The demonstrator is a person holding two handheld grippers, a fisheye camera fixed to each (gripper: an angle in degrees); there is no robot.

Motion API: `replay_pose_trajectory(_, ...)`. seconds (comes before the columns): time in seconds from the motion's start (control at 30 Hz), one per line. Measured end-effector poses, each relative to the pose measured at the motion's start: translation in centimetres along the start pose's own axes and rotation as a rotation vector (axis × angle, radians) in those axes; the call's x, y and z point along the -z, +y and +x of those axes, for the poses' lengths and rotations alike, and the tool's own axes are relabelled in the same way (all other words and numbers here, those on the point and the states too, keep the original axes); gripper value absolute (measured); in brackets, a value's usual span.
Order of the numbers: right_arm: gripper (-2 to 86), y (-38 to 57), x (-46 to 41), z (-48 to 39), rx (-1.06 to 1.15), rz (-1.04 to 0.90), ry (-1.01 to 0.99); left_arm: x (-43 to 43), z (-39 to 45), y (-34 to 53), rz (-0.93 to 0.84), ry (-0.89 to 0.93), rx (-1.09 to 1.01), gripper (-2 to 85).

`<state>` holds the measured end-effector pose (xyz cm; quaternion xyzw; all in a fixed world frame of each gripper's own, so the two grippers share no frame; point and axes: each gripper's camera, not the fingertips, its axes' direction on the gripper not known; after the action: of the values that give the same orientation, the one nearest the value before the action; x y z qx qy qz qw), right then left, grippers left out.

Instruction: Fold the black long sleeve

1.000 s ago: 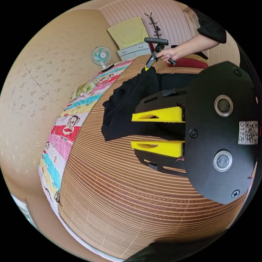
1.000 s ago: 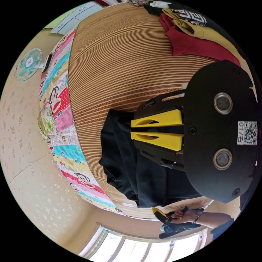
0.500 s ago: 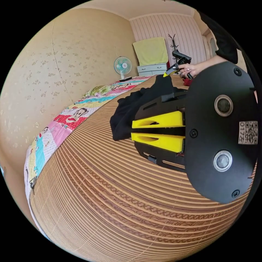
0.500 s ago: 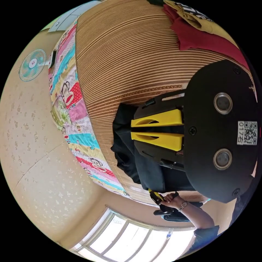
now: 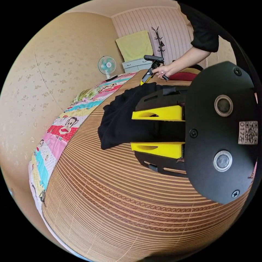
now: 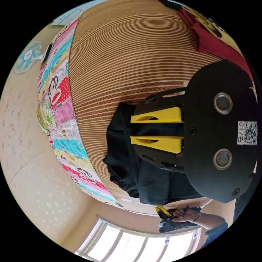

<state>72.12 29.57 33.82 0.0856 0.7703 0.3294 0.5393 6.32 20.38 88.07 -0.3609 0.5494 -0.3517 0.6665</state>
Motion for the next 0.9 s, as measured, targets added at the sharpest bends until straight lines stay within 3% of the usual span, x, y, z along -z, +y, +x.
replay_pose_trajectory(0.07,3.8,-0.2,1.0,-0.9,0.011,0.073,0.020,-0.7,0.3,0.3,-0.049,-0.057,-0.002,8.4)
replay_pose_trajectory(0.17,3.4,0.2,4.0,-1.2,-0.064,0.234,-0.002,0.3,0.3,1.1,0.025,-0.017,-0.035,5.6)
replay_pose_trajectory(0.33,4.8,-1.2,-1.0,0.5,-0.169,0.050,0.033,0.2,-2.2,1.2,0.025,0.073,0.044,5.1)
replay_pose_trajectory(0.53,9.2,0.0,4.1,1.7,-0.164,0.165,-0.109,2.7,-1.4,0.3,0.090,0.056,0.012,10.5)
replay_pose_trajectory(0.7,8.4,3.7,4.3,1.4,-0.044,0.032,-0.095,2.0,-0.8,-3.0,0.104,0.047,0.010,10.9)
replay_pose_trajectory(0.9,3.5,4.8,3.0,-0.9,0.071,-0.013,-0.048,-2.9,0.9,-6.3,-0.011,-0.105,-0.019,2.9)
